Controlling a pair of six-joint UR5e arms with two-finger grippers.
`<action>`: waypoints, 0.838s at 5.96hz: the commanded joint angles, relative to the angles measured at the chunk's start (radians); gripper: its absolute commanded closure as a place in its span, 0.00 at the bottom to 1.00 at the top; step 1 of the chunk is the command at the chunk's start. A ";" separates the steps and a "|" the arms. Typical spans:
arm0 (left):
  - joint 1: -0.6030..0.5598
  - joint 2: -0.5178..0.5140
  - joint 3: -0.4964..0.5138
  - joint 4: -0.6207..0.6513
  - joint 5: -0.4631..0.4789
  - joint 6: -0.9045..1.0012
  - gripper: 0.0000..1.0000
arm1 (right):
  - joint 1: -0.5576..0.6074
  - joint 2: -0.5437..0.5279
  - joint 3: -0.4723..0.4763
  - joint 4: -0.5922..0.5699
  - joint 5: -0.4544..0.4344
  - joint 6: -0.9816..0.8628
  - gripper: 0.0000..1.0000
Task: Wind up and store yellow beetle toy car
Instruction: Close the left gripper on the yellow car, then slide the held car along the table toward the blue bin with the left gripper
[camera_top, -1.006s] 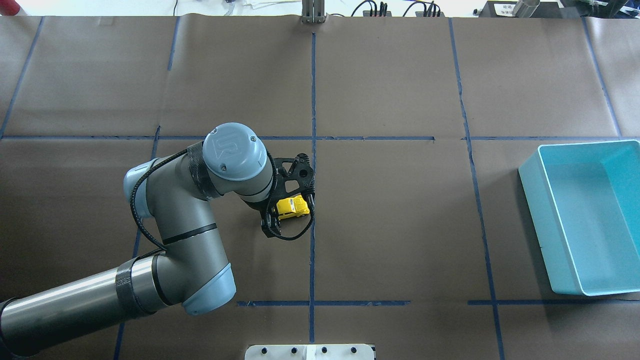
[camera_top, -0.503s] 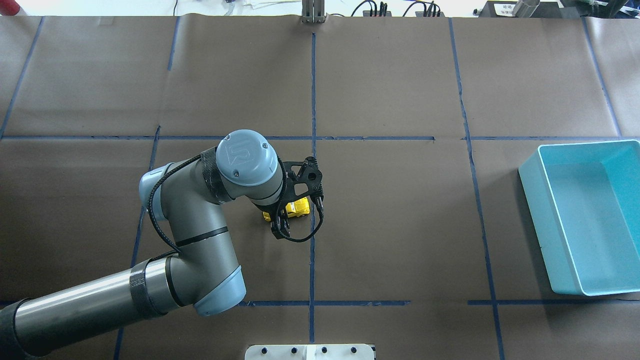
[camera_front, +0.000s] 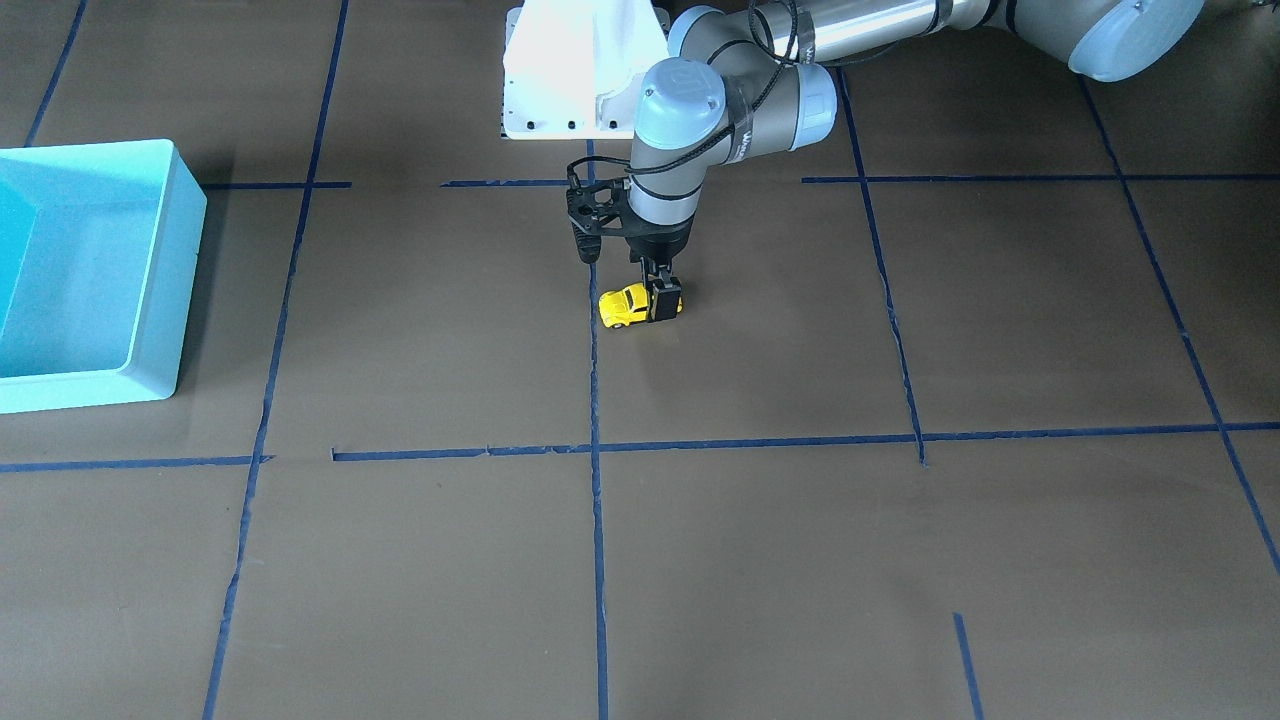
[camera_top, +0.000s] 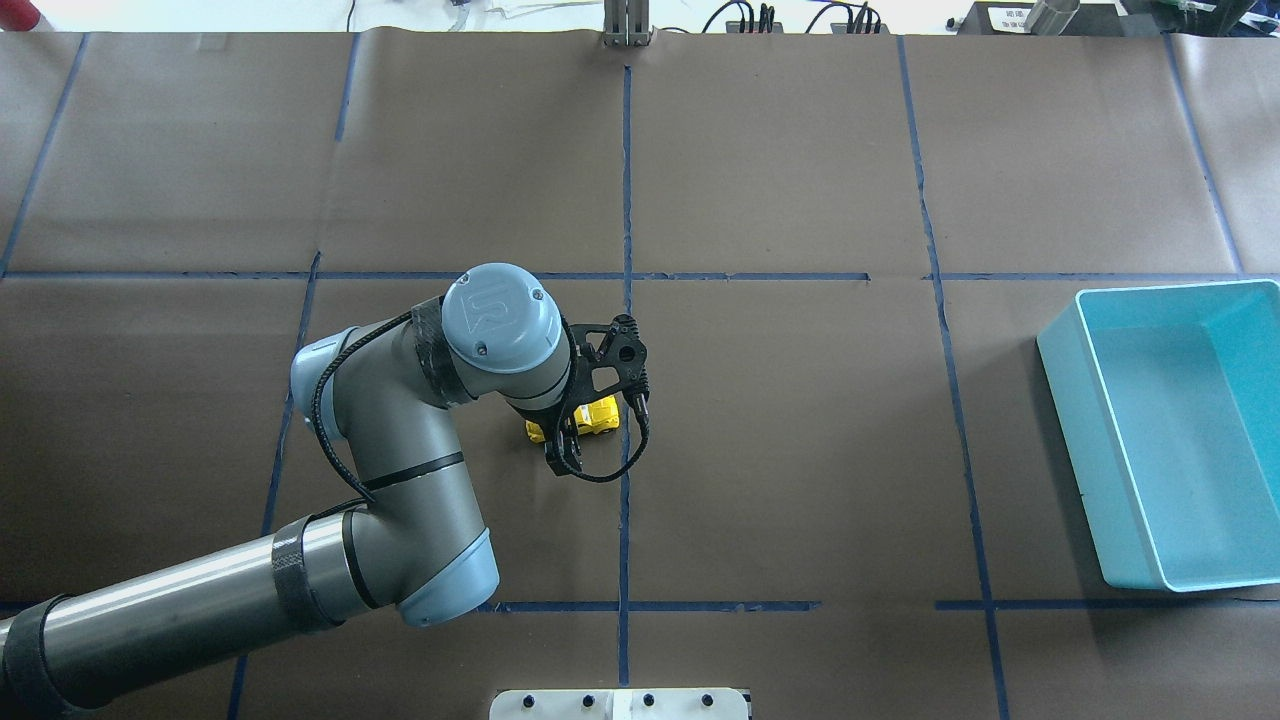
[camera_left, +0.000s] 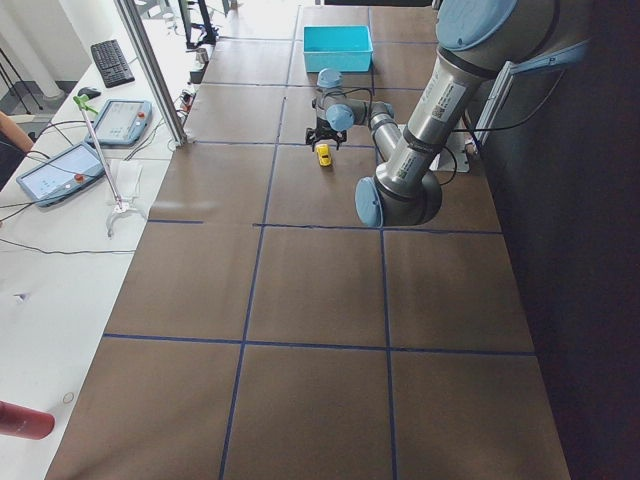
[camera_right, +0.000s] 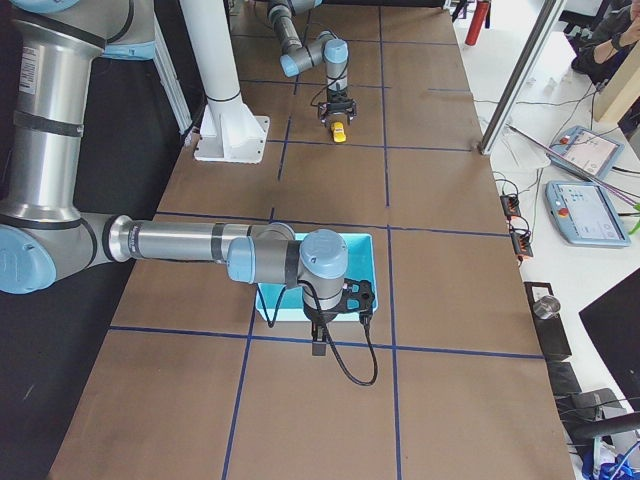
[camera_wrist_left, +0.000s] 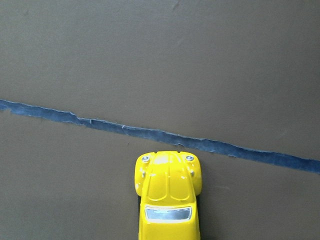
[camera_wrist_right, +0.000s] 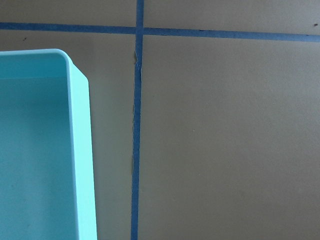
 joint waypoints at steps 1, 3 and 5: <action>0.000 -0.033 0.012 0.030 -0.007 -0.001 0.01 | 0.000 0.000 -0.002 0.000 0.000 0.001 0.00; 0.000 -0.096 0.078 0.139 -0.012 0.003 0.01 | 0.000 0.000 -0.002 0.000 0.000 0.001 0.00; 0.000 -0.116 0.115 0.210 -0.013 0.017 0.02 | 0.000 0.000 -0.003 0.000 -0.001 0.001 0.00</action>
